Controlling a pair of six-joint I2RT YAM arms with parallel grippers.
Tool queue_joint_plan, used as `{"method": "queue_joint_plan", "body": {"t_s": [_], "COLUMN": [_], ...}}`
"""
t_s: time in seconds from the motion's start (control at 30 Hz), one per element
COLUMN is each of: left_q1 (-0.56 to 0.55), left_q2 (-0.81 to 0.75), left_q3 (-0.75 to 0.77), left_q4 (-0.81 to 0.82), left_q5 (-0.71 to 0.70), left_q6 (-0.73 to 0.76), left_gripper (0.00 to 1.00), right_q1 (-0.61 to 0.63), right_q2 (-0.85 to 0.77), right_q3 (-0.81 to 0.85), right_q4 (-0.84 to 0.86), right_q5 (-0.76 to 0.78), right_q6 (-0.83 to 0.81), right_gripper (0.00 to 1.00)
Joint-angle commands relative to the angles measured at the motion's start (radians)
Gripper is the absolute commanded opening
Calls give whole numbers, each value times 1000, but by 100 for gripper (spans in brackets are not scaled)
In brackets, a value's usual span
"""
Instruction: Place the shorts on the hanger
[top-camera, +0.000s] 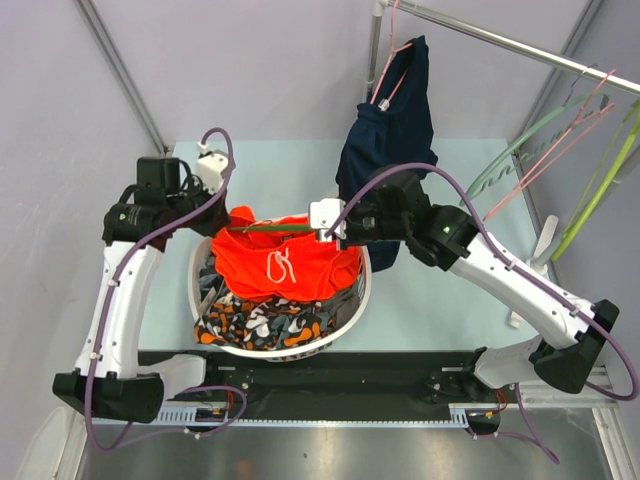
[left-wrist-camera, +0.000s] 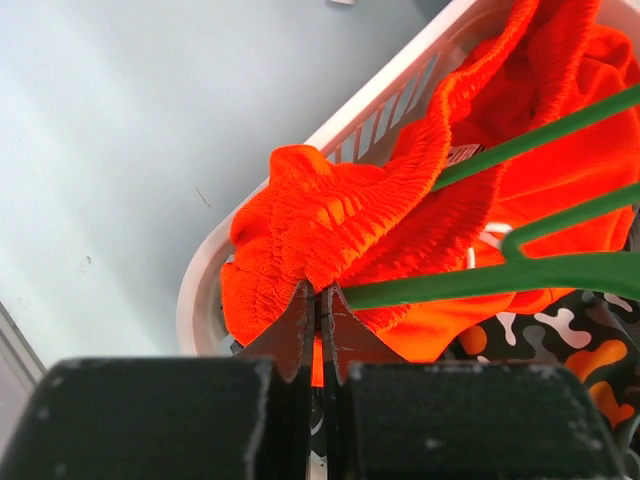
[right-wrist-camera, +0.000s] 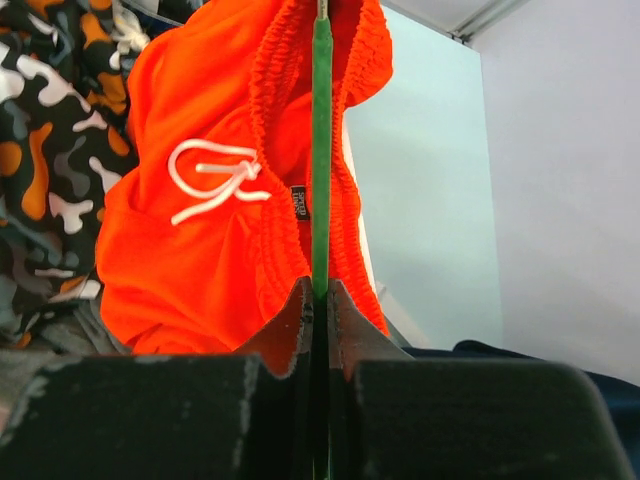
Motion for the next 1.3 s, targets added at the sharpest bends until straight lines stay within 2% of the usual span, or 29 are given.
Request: {"method": "queue_joint_plan", "body": {"t_s": [0.0, 0.13, 0.4, 0.67, 0.7, 0.73, 0.8, 0.83, 0.9, 0.93, 0.97, 1.03, 1.1, 1.17, 1.23, 1.27], "left_q1": [-19, -28, -67, -85, -84, -80, -30, 2, 91, 91, 123, 127, 134, 142, 144, 144], "left_q2": [-28, -30, -31, -13, -7, -4, -7, -14, -45, -53, -59, -74, -92, -125, -134, -134], "left_q3": [74, 92, 104, 101, 107, 114, 129, 135, 159, 169, 176, 178, 128, 83, 34, 17], "left_q4": [-14, -21, -18, -79, -93, -109, -146, -146, -133, -136, -150, -158, -95, -69, -119, -145], "left_q5": [37, 28, 103, 233, 247, 275, 307, 351, 379, 382, 370, 344, 289, 321, 373, 387], "left_q6": [-36, -43, -57, -56, -51, -45, 7, 27, 96, 133, 230, 329, 395, 527, 748, 798], "left_gripper": [0, 0, 0, 0, 3, 20, 48, 69, 84, 90, 92, 91, 89, 89, 86, 86], "right_q1": [-16, -38, -73, -93, -101, -107, -137, -148, -165, -170, -171, -180, -180, -180, -179, -177], "right_q2": [26, 30, 26, 59, 59, 57, 50, 46, 40, 37, 31, 30, 25, 22, 16, 14], "right_q3": [7, 3, -8, -65, -75, -85, -104, -109, -120, -126, -129, -135, -137, -137, -138, -138], "right_q4": [135, 189, 170, 344, 377, 394, 436, 443, 454, 453, 454, 459, 453, 440, 427, 422], "right_q5": [-17, 10, -117, -178, -184, -203, -232, -264, -299, -311, -322, -364, -391, -411, -425, -430], "right_q6": [81, 119, 144, 255, 266, 276, 308, 314, 306, 299, 291, 265, 237, 190, 149, 138], "right_gripper": [0, 0, 0, 0, 0, 0, 0, 0, 0, 0, 0, 0, 0, 0, 0, 0]}}
